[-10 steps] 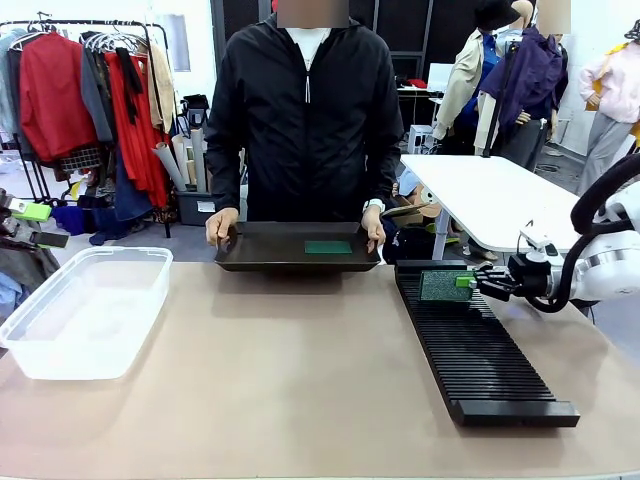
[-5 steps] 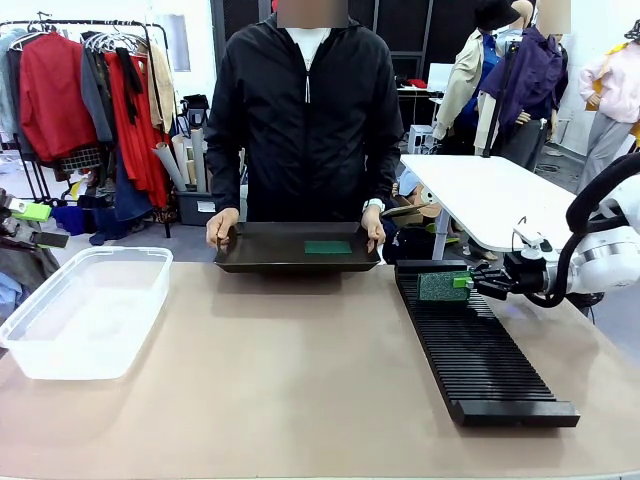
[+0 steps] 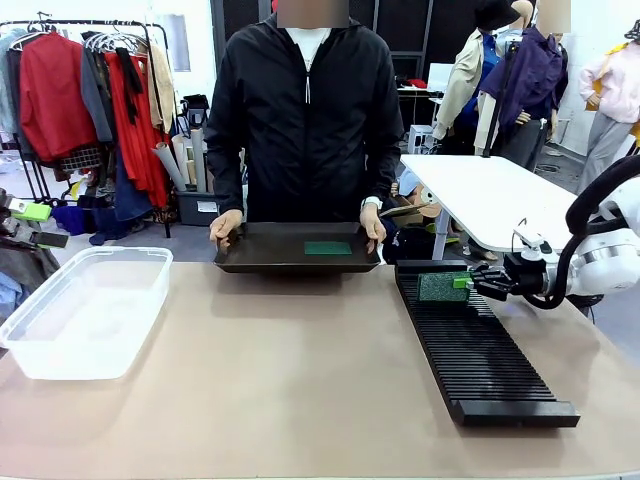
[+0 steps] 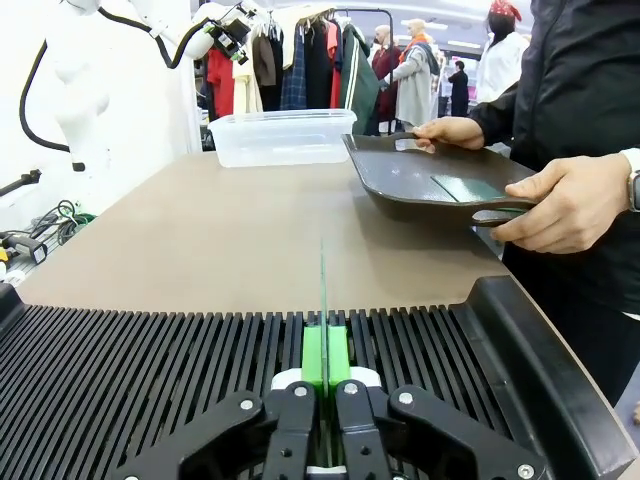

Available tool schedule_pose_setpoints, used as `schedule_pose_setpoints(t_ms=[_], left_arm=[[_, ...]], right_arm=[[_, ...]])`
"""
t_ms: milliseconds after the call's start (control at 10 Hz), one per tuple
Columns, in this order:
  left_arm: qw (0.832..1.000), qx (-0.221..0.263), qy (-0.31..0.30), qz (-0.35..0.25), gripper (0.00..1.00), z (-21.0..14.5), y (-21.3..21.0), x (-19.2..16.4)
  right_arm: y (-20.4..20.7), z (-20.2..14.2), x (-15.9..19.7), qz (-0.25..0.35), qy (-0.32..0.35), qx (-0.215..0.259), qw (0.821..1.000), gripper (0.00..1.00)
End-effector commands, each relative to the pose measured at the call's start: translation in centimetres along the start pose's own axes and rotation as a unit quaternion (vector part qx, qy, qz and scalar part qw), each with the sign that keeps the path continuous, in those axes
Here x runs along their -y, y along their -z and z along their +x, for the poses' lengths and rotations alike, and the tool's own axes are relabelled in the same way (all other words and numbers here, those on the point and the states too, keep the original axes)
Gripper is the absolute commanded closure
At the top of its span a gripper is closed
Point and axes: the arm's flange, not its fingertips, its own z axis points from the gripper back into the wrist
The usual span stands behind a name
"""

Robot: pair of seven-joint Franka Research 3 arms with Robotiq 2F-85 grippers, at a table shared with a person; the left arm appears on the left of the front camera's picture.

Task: Sort PCBs into racks and boxes based on the side picked up.
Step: If the short side of the Blank PCB is picked up, insert it into the PCB Rack ; if the long side is picked up, place it in the Organizing box.

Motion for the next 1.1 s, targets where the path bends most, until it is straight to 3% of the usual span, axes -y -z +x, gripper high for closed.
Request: schedule_pose_setpoints(t_ms=[0,200,300,700,1000], left_arm=[[1.000,0.001,0.002,-0.001,0.00,0.1,0.0,0.1],[1.000,0.001,0.002,-0.001,0.00,0.1,0.0,0.1],[1.000,0.001,0.002,-0.001,0.00,0.1,0.0,0.1],[1.000,0.001,0.002,-0.001,0.00,0.1,0.0,0.1],[1.000,0.001,0.002,-0.001,0.00,0.1,0.0,0.1]], right_arm=[[-0.1,-0.1,0.7,0.005,0.012,0.000,1.000,1.00],[-0.1,0.4,0.7,-0.006,0.025,0.020,0.999,0.95],[-0.1,0.6,0.8,-0.011,0.035,0.023,0.999,0.80],[0.0,0.9,1.4,-0.017,0.045,0.024,0.999,0.00],[-0.1,1.5,2.0,-0.017,0.046,0.017,0.999,0.00]])
